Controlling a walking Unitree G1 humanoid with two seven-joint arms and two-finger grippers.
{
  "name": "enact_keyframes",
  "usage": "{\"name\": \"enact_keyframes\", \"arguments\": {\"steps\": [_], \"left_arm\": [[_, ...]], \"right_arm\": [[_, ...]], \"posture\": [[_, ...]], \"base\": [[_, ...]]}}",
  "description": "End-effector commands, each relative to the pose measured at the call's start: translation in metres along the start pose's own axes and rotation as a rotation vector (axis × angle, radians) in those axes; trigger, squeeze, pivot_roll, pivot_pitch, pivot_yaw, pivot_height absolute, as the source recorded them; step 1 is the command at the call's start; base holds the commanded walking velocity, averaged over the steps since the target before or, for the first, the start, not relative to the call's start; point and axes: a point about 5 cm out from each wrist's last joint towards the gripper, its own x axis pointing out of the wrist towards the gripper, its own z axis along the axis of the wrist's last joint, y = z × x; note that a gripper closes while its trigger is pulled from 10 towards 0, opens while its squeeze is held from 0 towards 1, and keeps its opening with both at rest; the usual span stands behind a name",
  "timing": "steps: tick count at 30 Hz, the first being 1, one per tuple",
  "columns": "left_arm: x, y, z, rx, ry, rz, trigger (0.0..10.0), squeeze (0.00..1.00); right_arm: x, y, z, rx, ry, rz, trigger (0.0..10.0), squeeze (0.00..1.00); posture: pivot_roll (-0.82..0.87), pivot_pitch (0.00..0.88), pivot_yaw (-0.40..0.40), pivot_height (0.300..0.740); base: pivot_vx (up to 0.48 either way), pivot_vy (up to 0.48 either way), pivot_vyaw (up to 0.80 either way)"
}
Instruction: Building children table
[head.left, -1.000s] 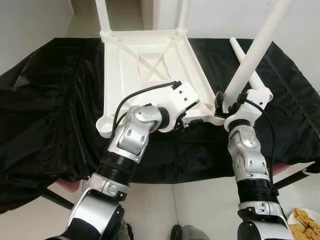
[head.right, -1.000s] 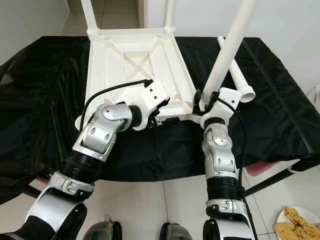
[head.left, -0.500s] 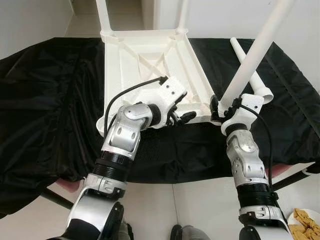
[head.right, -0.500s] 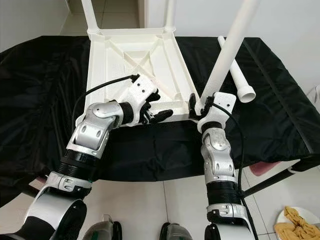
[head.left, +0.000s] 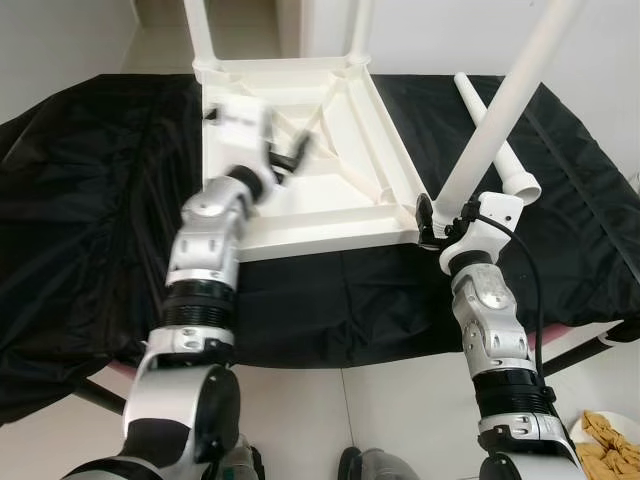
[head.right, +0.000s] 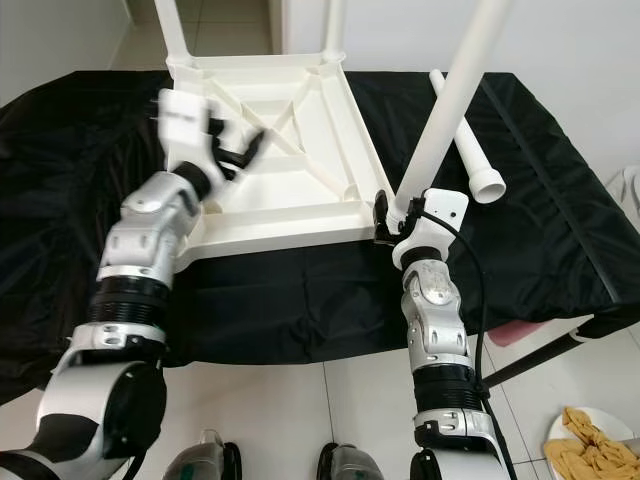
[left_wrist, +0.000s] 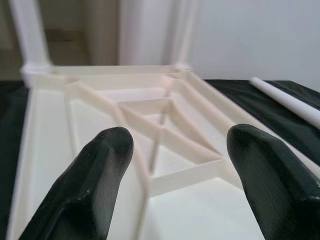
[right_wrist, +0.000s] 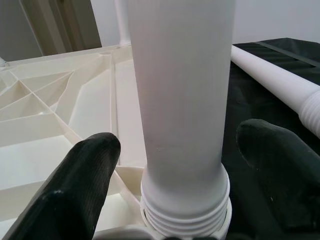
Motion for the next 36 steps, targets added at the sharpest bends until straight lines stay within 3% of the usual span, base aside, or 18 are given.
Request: {"name": "enact_keyframes", "arguments": {"steps": [1,4,10,11,13,28,32,33,36], "left_arm": [[0.001,0.005,-0.004,-0.020,0.007,0.031,10.0,0.00],[-0.004,0.017,-0.011,-0.032,0.011,0.074,10.0,0.00],[-0.008,0.024,-0.017,-0.025,0.014,0.111,10.0,0.00],[-0.017,0.032,-0.025,-0.042,0.022,0.174,10.0,0.00],[-0.022,0.034,-0.028,-0.047,0.012,0.190,10.0,0.00],[-0.058,0.024,-0.038,-0.030,-0.053,0.235,10.0,0.00],[-0.062,0.024,-0.036,-0.019,-0.062,0.237,10.0,0.00],[-0.073,0.025,-0.037,-0.045,-0.079,0.251,10.0,0.00],[-0.077,0.025,-0.038,-0.052,-0.081,0.254,10.0,0.00]], "right_arm": [[-0.003,-0.001,-0.006,0.002,0.016,-0.001,10.0,0.00],[-0.005,-0.001,-0.008,0.001,0.017,0.002,10.0,0.00],[-0.008,-0.002,-0.010,0.003,0.017,0.002,10.0,0.00],[-0.014,-0.003,-0.013,0.006,0.014,0.008,10.0,0.00],[-0.017,-0.003,-0.014,0.009,0.004,0.017,10.0,0.00],[-0.041,0.005,-0.007,0.020,-0.079,0.063,10.0,0.00],[-0.043,0.007,-0.004,0.020,-0.091,0.071,10.0,0.00],[-0.041,0.008,0.004,0.028,-0.113,0.064,10.0,0.00],[-0.040,0.009,0.006,0.031,-0.121,0.062,10.0,0.00]], "posture": [[0.01,0.070,-0.028,0.740],[0.01,0.070,-0.025,0.740],[0.01,0.070,-0.019,0.740],[0.01,0.073,-0.011,0.740],[0.02,0.076,-0.008,0.740],[0.03,0.085,0.000,0.740],[0.03,0.083,0.001,0.740],[0.04,0.076,-0.002,0.740],[0.04,0.076,-0.002,0.740]], "base": [[0.000,0.000,0.00],[0.000,0.000,0.00],[0.000,0.000,0.00],[0.000,0.000,0.00],[0.000,0.000,0.00],[0.000,0.000,0.00],[0.000,0.000,0.00],[0.000,0.000,0.00],[0.000,0.000,0.00]]}}
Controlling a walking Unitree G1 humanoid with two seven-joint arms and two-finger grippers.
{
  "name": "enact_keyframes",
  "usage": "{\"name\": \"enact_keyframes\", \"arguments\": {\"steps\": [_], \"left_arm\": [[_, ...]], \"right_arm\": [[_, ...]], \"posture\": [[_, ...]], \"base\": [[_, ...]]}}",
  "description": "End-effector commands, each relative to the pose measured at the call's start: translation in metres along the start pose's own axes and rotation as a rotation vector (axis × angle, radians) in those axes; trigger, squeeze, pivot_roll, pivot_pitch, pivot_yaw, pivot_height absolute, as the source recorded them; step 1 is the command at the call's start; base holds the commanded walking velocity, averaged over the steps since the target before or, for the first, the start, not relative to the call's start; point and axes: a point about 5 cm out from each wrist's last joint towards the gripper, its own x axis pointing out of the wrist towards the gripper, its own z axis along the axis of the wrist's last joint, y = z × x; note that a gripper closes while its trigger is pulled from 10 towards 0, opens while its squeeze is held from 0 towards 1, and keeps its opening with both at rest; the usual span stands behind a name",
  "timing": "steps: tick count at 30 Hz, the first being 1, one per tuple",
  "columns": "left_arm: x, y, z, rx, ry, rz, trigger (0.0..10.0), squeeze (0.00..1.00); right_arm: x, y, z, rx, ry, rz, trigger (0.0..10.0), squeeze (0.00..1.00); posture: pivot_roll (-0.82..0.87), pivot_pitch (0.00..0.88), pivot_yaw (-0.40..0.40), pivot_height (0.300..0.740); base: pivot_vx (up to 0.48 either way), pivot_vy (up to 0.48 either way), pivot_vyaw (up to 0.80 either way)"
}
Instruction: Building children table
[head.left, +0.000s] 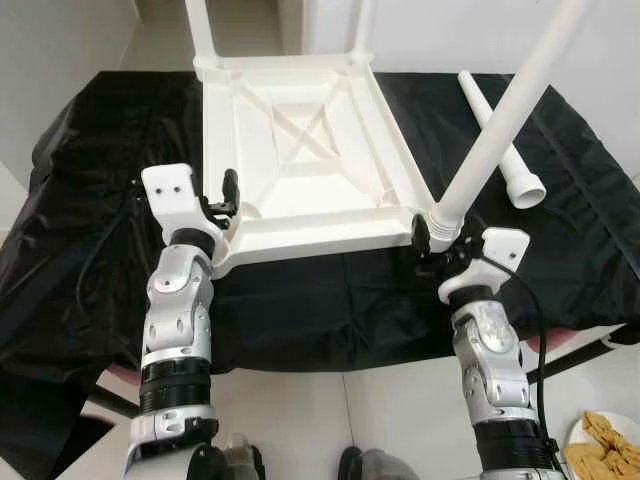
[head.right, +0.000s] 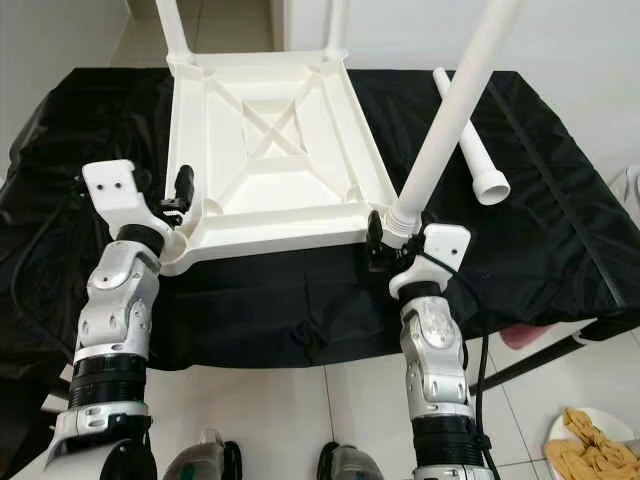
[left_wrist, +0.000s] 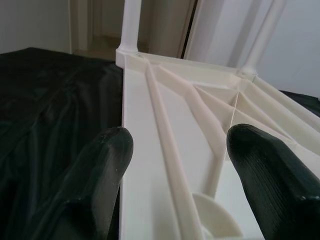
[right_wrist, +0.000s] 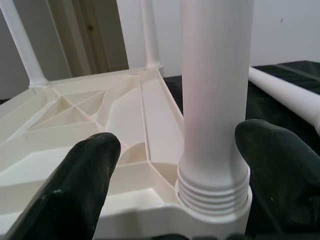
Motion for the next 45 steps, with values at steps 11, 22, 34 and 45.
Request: {"name": "enact_keyframes", "arguments": {"steps": [11,22,34,45], "left_arm": [[-0.022,-0.004,-0.008,0.000,0.031,-0.017,10.0,0.00],[-0.027,-0.006,-0.006,0.079,0.010,-0.037,10.0,0.00],[-0.025,-0.004,-0.002,0.102,-0.009,-0.053,10.0,0.00],[-0.026,-0.007,-0.002,0.112,-0.005,-0.088,10.0,0.00]], "right_arm": [[-0.004,0.007,-0.009,0.039,0.054,0.009,10.0,0.00],[-0.005,0.006,-0.012,0.008,0.067,0.019,10.0,0.00],[-0.001,0.002,-0.013,-0.019,0.064,0.021,10.0,0.00],[-0.002,-0.001,-0.013,-0.034,0.064,0.020,10.0,0.00]], "posture": [[0.06,0.073,-0.013,0.740],[0.06,0.071,-0.016,0.740],[0.06,0.074,-0.018,0.740],[0.05,0.076,-0.022,0.740]], "base": [[0.000,0.000,0.00],[0.000,0.000,0.00],[0.000,0.000,0.00],[0.000,0.000,0.00]]}}
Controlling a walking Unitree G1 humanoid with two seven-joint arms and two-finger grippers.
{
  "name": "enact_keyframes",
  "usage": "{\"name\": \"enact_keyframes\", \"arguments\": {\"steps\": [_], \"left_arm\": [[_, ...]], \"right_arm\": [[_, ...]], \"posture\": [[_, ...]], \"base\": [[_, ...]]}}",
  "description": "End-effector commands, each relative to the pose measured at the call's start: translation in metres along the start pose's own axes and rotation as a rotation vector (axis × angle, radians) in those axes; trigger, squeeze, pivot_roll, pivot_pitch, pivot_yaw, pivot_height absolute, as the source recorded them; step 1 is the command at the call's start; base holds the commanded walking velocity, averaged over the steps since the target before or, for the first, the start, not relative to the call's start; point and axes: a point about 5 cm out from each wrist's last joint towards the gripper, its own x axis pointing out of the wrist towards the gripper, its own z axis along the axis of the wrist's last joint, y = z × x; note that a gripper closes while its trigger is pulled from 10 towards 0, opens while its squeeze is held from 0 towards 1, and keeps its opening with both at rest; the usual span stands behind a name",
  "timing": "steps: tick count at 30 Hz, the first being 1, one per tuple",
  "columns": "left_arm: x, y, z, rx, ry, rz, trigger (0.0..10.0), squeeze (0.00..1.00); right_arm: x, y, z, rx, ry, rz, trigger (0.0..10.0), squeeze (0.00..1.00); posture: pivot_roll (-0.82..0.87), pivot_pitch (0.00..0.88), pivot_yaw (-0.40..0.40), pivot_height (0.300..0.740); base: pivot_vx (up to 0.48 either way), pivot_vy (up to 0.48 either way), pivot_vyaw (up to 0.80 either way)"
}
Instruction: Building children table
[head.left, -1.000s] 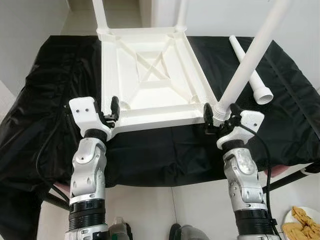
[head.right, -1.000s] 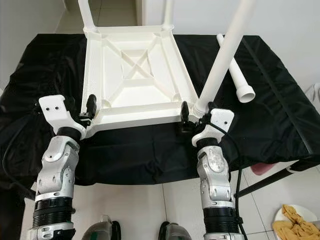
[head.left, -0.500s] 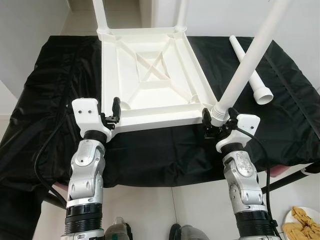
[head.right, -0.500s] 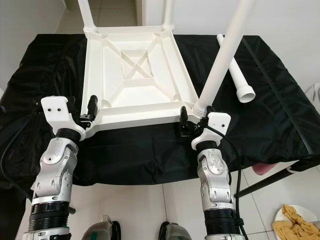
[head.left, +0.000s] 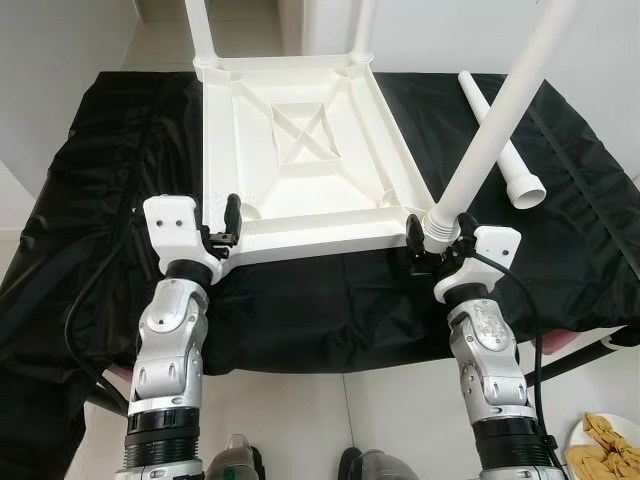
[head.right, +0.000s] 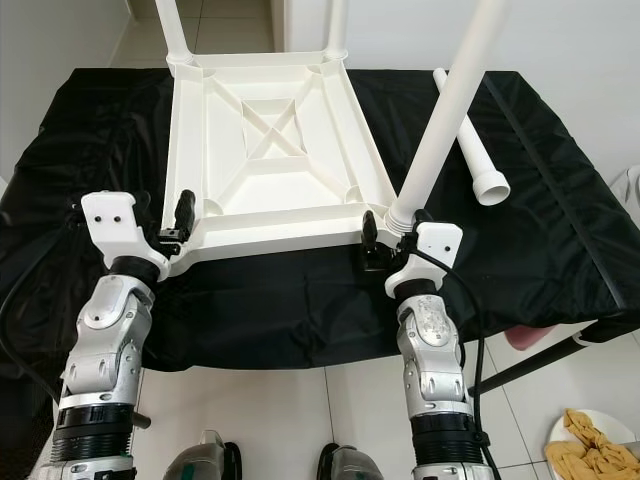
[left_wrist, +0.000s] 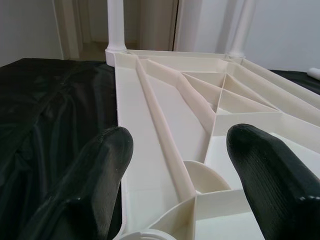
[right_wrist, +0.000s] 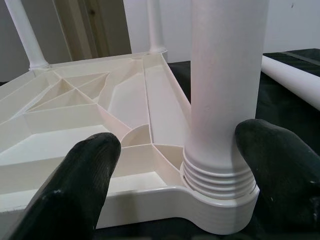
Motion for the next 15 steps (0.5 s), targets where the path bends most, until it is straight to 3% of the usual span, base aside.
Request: {"name": "enact_keyframes", "arguments": {"steps": [1,15], "left_arm": [[-0.002,0.000,0.001,0.011,-0.008,-0.009,10.0,0.00],[-0.001,-0.001,0.001,0.010,-0.007,-0.020,10.0,0.00]], "right_arm": [[-0.002,-0.004,-0.002,-0.018,0.004,-0.005,10.0,0.00],[-0.008,-0.011,-0.012,-0.016,0.033,-0.044,10.0,0.00]], "posture": [[0.05,0.075,-0.021,0.740],[0.05,0.067,-0.022,0.740]], "base": [[0.000,0.000,0.00],[0.000,0.000,0.00]]}}
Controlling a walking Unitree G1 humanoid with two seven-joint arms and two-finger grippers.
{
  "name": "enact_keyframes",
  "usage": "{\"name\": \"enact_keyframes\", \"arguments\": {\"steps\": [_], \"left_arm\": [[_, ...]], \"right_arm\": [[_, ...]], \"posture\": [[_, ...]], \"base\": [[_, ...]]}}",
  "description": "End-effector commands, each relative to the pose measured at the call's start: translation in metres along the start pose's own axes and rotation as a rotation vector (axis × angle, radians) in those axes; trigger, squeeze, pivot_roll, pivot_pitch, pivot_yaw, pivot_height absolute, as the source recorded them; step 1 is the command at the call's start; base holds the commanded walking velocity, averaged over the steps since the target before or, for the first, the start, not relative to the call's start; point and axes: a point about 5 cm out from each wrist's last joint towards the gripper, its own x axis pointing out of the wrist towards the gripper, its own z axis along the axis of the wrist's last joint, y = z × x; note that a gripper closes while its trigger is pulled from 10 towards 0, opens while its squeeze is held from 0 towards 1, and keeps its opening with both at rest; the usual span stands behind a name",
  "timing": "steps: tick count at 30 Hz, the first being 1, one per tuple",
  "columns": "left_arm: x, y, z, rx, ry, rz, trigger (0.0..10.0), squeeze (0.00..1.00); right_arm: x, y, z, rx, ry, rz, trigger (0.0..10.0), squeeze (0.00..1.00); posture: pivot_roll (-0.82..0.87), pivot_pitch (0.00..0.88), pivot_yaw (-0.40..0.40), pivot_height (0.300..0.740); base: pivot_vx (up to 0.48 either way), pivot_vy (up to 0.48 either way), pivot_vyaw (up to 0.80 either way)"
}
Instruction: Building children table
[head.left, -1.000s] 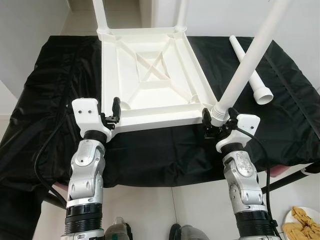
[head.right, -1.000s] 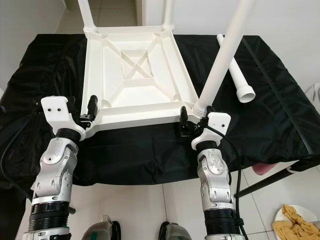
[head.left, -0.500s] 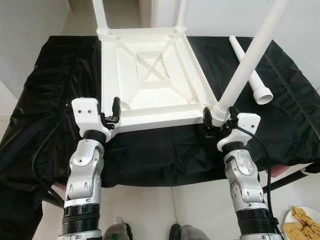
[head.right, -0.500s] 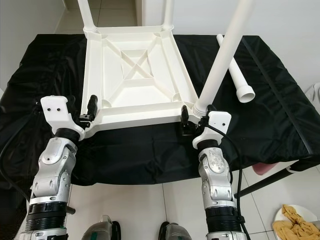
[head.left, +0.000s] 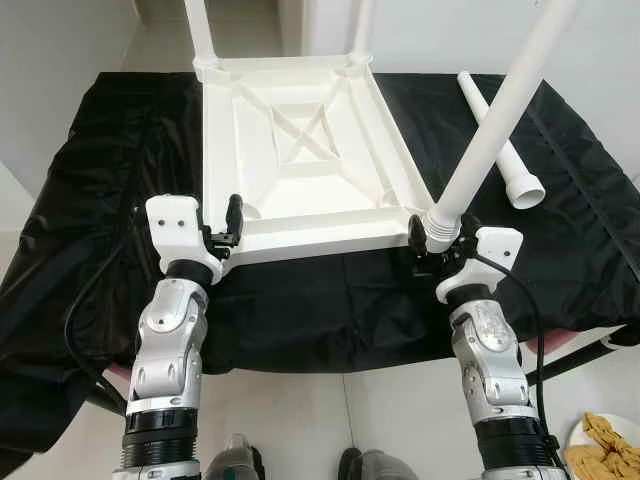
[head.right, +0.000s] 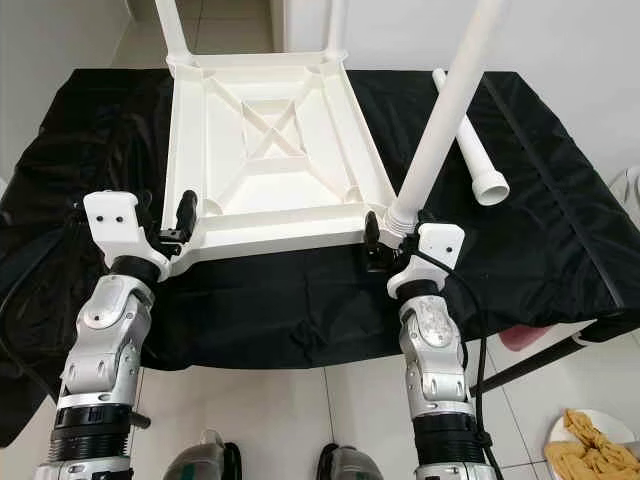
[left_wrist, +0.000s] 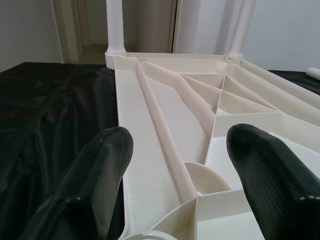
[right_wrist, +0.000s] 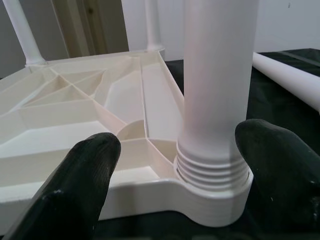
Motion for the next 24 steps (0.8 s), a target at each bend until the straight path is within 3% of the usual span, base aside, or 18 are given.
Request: {"name": "enact_keyframes", "arguments": {"steps": [1,24], "left_arm": [[-0.002,-0.001,0.000,-0.005,-0.003,-0.007,10.0,0.00],[0.001,-0.004,0.000,0.000,-0.001,-0.028,10.0,0.00]], "right_arm": [[-0.004,-0.006,-0.006,-0.005,0.021,-0.030,10.0,0.00],[-0.006,-0.017,-0.014,-0.020,0.041,-0.081,10.0,0.00]], "posture": [[0.05,0.067,-0.022,0.740],[0.05,0.070,-0.023,0.740]], "base": [[0.000,0.000,0.00],[0.000,0.000,0.00]]}}
